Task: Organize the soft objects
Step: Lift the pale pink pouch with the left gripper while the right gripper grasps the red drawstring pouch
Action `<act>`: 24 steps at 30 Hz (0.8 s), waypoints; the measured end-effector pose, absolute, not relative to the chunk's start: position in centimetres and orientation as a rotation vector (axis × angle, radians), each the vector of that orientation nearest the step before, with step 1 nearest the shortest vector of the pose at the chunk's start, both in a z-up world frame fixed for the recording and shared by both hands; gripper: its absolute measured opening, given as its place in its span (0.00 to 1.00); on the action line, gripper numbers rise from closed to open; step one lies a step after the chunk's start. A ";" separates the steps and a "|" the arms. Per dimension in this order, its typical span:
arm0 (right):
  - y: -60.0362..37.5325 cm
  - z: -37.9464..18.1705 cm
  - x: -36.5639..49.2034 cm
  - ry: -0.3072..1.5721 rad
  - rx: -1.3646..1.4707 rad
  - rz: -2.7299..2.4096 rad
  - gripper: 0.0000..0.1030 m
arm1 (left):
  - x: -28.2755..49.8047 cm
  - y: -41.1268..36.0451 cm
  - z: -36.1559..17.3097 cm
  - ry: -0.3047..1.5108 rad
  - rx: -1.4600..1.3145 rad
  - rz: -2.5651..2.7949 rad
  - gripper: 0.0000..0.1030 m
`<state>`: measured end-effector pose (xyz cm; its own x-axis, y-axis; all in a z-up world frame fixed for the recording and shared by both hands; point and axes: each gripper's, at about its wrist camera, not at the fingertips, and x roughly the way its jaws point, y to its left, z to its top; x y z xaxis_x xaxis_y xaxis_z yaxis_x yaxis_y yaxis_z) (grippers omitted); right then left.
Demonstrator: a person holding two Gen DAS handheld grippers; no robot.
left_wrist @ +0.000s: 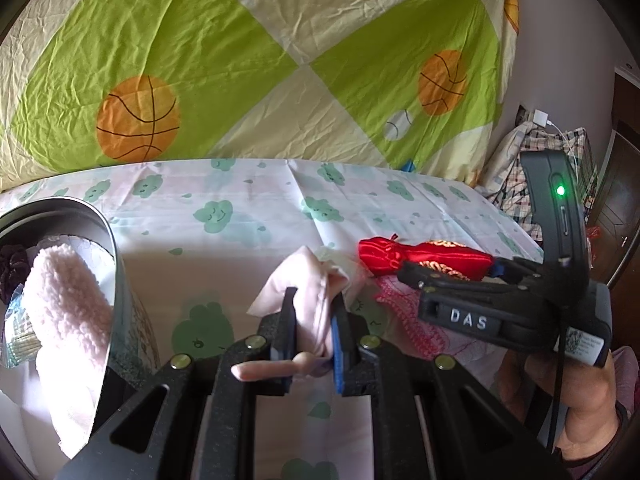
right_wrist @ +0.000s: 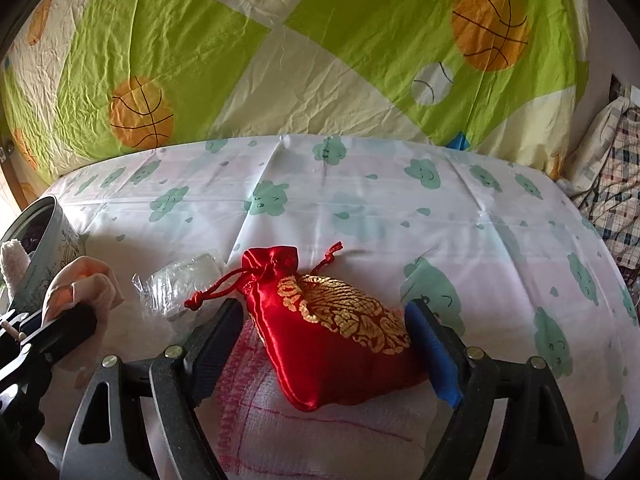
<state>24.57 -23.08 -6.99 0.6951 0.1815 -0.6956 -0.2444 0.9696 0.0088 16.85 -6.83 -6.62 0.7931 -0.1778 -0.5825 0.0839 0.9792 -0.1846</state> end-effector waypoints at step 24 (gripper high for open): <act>-23.6 -4.2 20.1 0.522 -0.027 0.315 0.25 | 15.4 -6.3 -5.8 0.562 -0.168 -0.140 0.12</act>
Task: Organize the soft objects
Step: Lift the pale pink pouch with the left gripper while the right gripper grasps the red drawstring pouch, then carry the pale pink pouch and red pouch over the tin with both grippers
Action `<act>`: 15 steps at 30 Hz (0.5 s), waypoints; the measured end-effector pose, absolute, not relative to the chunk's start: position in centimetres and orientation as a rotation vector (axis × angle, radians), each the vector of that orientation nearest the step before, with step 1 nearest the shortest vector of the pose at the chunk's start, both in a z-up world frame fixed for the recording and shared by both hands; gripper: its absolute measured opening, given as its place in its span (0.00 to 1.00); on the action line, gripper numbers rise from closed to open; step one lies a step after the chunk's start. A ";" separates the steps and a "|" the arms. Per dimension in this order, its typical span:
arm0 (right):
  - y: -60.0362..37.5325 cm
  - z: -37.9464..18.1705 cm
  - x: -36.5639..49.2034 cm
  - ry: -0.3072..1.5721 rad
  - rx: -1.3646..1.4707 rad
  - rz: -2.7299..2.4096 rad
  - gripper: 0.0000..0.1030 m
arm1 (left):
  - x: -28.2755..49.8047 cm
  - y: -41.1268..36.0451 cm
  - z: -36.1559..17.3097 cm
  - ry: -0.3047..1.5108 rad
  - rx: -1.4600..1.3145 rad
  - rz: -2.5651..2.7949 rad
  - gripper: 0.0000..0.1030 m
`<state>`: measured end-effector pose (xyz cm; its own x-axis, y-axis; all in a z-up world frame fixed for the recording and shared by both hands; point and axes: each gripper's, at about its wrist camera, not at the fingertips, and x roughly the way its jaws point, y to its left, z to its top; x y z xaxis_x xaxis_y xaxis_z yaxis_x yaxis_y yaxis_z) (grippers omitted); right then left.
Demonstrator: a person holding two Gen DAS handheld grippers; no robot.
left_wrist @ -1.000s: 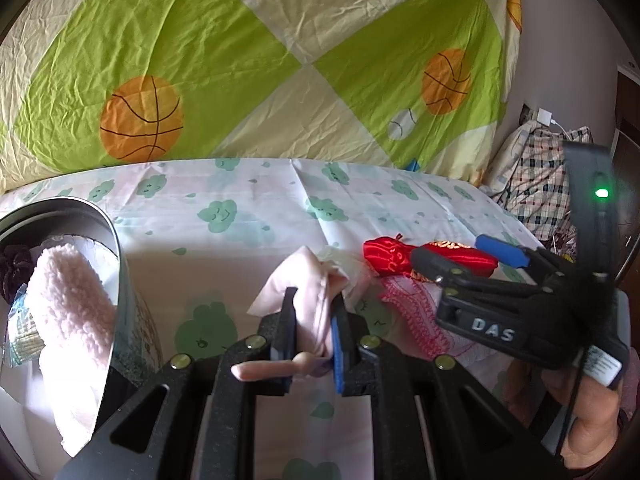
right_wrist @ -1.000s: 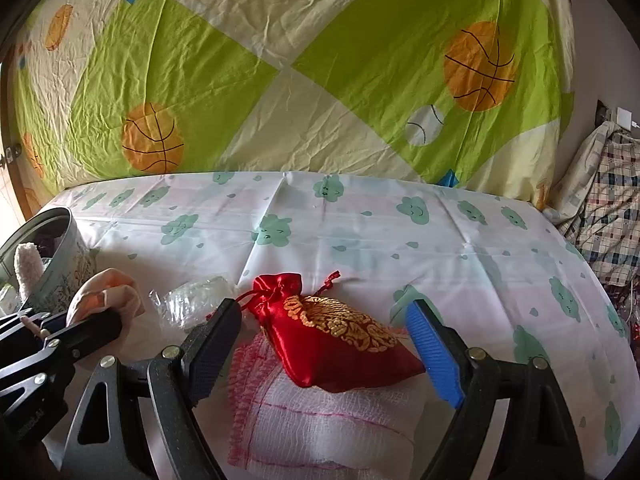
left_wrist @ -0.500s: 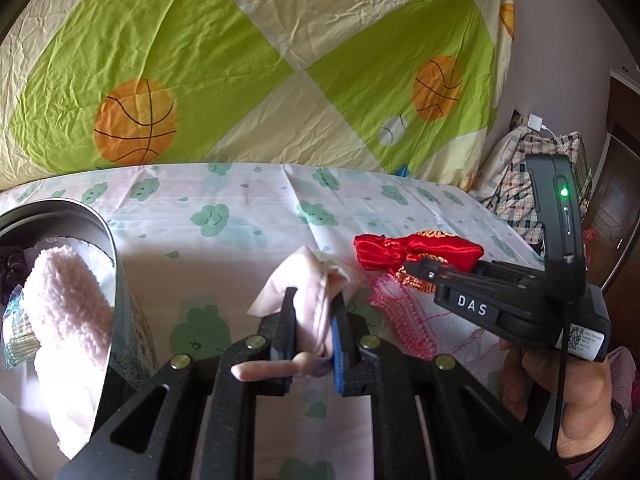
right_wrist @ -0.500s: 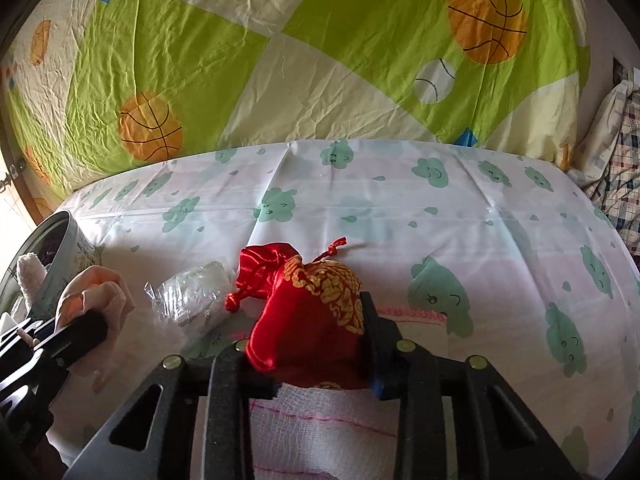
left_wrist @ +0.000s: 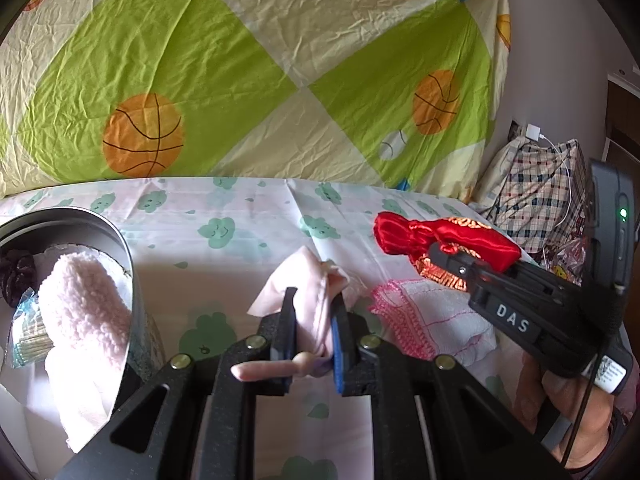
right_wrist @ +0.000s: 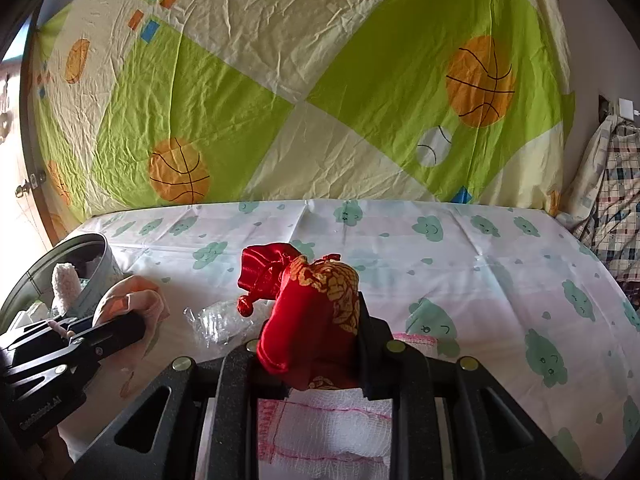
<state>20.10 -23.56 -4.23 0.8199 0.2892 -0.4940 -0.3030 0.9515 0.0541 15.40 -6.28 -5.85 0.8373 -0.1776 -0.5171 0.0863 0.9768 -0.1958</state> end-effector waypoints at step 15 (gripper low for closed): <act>-23.8 -3.8 18.1 0.474 0.019 0.322 0.25 | 13.9 -6.2 -5.1 0.494 -0.143 -0.099 0.12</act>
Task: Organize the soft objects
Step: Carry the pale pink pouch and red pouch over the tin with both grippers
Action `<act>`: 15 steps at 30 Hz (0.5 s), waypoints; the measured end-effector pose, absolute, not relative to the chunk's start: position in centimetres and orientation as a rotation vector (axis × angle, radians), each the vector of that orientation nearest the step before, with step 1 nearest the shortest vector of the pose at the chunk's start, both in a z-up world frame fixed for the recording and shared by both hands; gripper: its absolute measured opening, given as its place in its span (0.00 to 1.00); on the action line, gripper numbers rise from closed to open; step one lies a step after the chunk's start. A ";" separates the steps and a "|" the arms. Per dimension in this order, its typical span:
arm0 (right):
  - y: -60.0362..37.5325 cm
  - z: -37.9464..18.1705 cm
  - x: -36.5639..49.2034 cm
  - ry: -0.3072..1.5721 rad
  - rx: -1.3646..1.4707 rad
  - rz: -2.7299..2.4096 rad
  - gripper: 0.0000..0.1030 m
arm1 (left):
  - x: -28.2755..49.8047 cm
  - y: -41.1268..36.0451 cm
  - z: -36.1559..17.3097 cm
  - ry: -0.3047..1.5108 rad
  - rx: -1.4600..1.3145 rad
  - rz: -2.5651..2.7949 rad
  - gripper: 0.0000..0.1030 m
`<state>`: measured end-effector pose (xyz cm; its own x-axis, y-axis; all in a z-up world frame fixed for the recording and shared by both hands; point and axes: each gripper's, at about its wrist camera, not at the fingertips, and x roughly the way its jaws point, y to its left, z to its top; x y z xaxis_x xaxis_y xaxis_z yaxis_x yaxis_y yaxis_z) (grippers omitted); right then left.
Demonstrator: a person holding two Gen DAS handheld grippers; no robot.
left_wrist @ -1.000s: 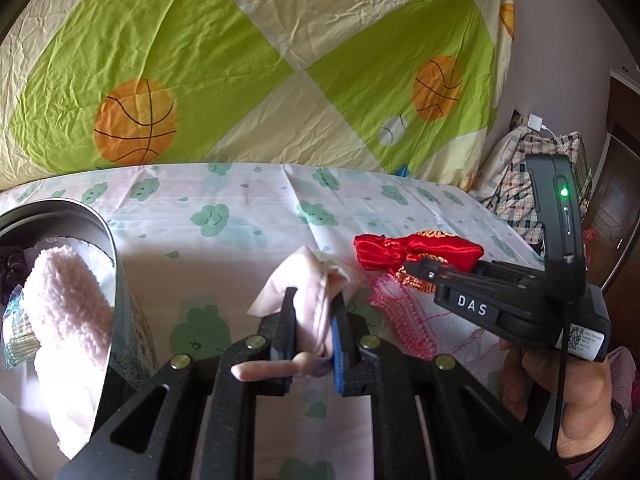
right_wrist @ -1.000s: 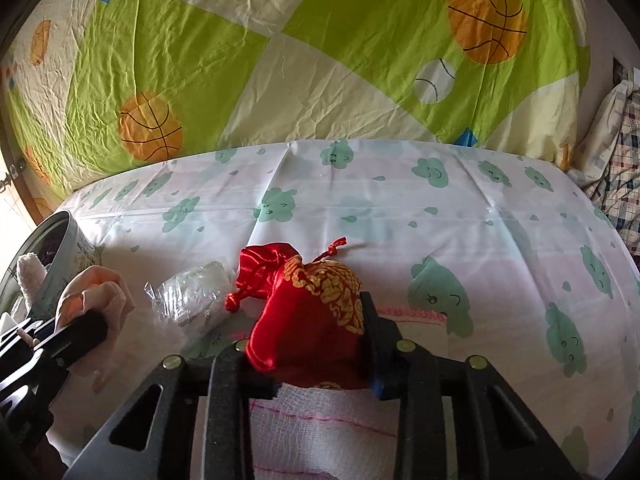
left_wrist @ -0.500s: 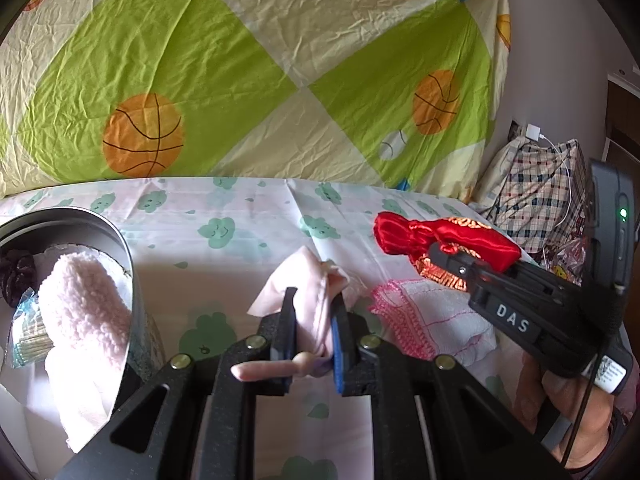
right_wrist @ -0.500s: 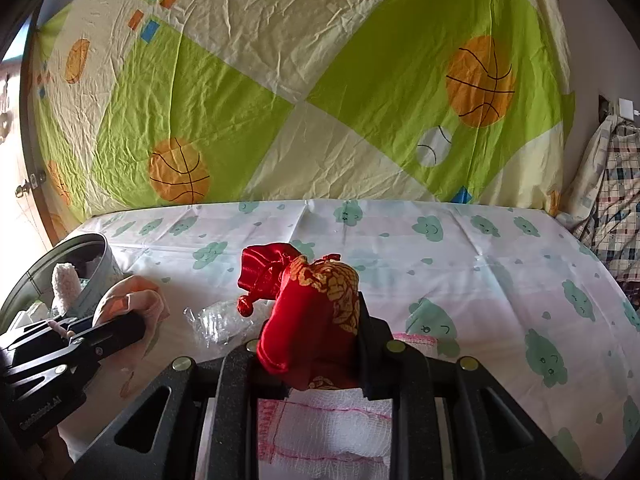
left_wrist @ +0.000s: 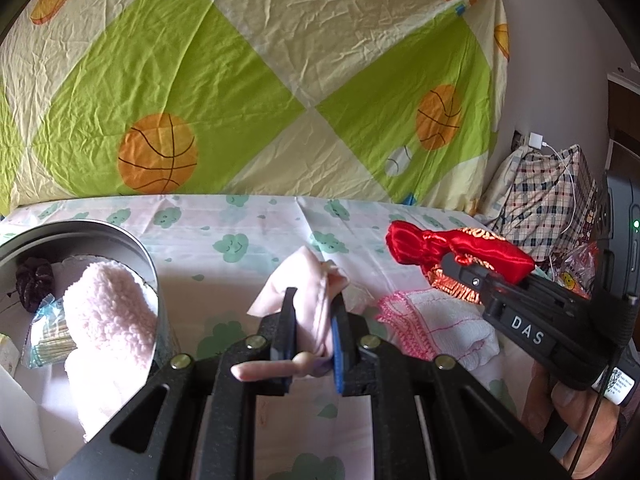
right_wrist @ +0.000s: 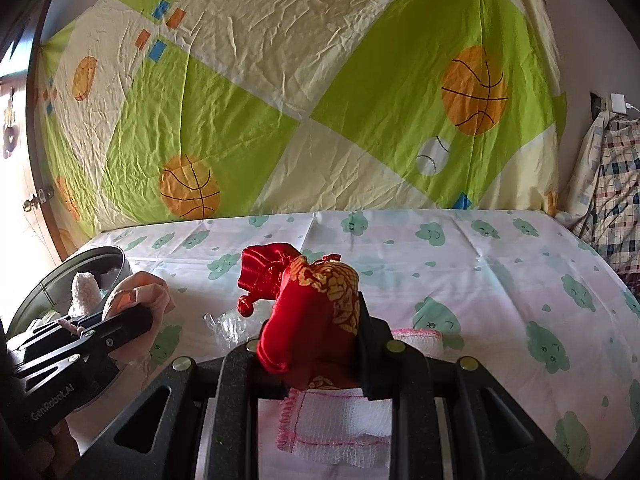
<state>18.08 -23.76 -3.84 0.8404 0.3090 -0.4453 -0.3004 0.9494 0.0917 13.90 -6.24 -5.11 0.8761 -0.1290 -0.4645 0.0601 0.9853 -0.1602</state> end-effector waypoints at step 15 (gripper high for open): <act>-23.9 -3.3 15.8 0.398 0.048 0.334 0.25 | 11.8 -6.5 -4.3 0.397 -0.086 -0.058 0.12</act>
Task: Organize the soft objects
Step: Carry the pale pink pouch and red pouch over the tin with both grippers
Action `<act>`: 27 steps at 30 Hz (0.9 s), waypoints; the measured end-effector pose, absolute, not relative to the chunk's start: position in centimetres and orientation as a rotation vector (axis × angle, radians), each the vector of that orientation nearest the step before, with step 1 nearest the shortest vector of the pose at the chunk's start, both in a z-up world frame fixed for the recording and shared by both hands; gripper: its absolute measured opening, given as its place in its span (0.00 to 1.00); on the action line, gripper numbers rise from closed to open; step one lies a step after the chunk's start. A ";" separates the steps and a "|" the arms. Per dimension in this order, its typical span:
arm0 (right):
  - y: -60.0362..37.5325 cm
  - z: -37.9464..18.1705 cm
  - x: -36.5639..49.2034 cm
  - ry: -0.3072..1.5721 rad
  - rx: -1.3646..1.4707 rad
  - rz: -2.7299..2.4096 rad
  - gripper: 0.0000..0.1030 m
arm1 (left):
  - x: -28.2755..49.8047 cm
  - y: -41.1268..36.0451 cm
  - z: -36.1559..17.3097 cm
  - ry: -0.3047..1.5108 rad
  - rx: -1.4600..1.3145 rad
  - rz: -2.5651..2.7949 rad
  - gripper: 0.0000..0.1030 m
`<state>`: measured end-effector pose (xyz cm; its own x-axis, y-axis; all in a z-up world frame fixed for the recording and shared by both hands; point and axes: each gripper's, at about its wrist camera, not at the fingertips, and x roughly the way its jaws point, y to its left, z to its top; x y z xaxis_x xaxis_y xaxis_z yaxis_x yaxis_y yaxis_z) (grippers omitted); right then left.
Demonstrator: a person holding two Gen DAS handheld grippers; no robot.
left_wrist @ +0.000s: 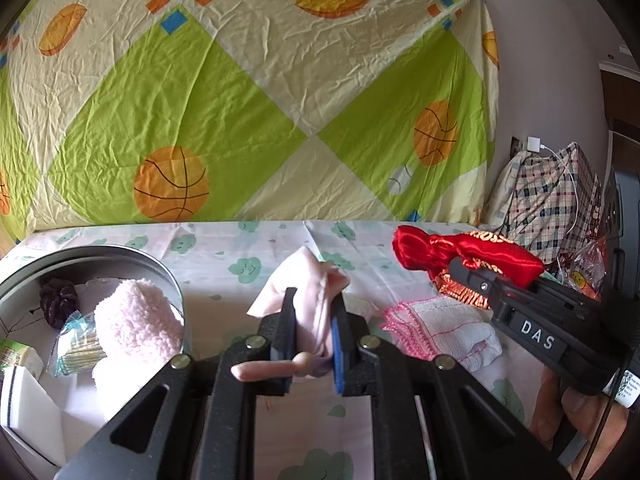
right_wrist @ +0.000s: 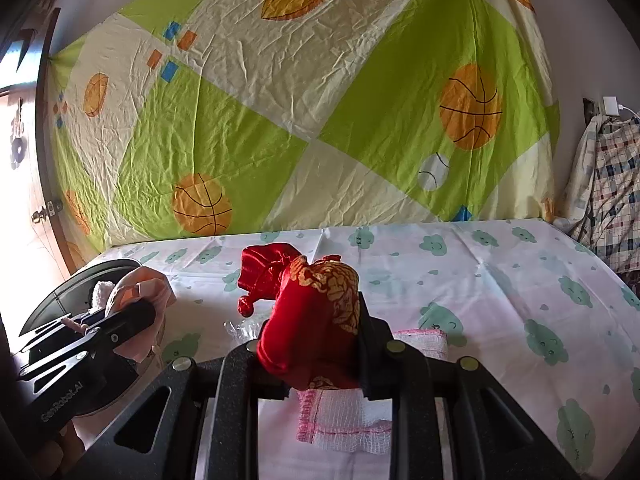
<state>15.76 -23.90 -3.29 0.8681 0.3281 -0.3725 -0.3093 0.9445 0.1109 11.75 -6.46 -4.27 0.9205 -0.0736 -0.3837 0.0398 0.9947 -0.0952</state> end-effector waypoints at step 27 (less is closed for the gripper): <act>-23.2 -2.8 12.2 0.305 0.063 0.375 0.25 | 9.0 -5.5 -3.8 0.332 -0.069 -0.037 0.12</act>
